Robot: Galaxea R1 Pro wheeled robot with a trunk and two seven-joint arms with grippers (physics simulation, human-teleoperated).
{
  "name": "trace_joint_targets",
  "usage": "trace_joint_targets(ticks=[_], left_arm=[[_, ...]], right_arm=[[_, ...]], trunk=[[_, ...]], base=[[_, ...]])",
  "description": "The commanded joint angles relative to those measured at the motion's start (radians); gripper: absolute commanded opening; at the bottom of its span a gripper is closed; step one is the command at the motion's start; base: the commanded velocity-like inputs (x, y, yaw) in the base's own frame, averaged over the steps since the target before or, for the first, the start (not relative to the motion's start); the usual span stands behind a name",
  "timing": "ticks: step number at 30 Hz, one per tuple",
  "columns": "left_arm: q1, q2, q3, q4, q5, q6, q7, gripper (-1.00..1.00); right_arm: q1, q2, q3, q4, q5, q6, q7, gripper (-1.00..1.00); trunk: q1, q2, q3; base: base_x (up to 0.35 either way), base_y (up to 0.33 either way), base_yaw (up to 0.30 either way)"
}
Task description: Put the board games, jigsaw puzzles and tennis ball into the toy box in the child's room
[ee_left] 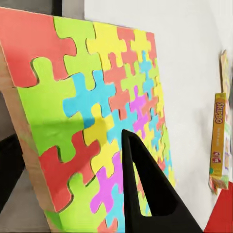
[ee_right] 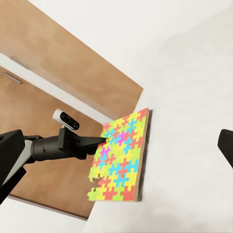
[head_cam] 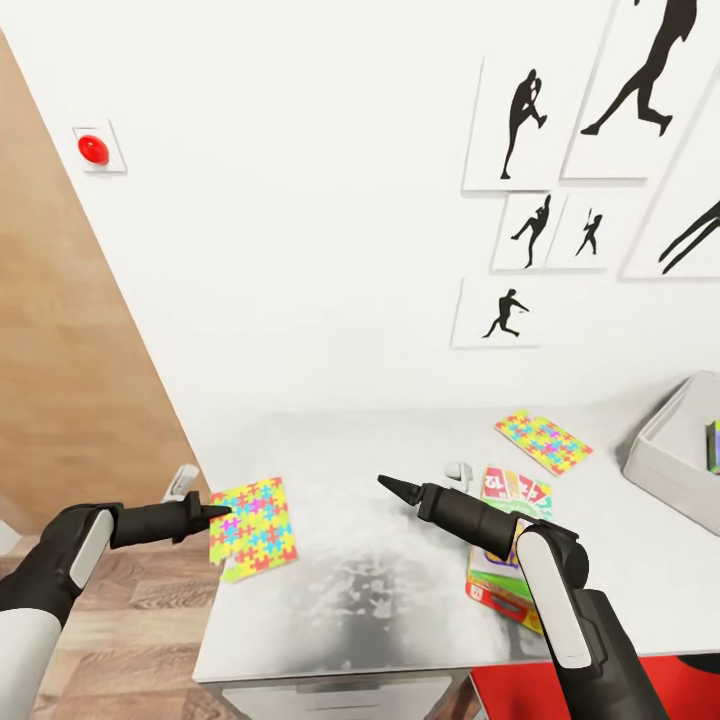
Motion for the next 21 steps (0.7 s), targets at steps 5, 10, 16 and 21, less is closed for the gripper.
trace_joint_targets(ticks=[5, 10, 16, 21], left_arm=[[-0.001, 0.000, -0.001, 0.000, -0.015, -0.001, -0.070, -1.00], [-0.001, 0.000, -0.003, 0.000, -0.016, -0.001, -0.097, -1.00], [-0.001, 0.000, -0.003, -0.001, -0.016, -0.001, -0.100, -1.00], [-0.001, 0.000, -0.003, -0.001, -0.016, -0.001, -0.100, -1.00]], right_arm=[[-0.001, 0.001, -0.001, 0.000, 0.001, 0.005, 0.002, 1.00], [0.000, 0.001, 0.000, 0.000, 0.001, 0.004, 0.002, 1.00], [0.000, 0.001, 0.000, 0.000, 0.001, 0.004, 0.003, 1.00], [0.000, 0.001, 0.000, 0.000, 0.001, 0.004, 0.003, 1.00]], trunk=[[-0.019, 0.035, 0.015], [-0.038, 0.070, 0.030], [-0.061, 0.112, 0.049], [-0.081, 0.147, 0.065]], base=[[0.000, 0.000, 0.000], [0.000, 0.000, 0.000], [0.000, 0.000, 0.000], [0.000, 0.000, 0.000]])
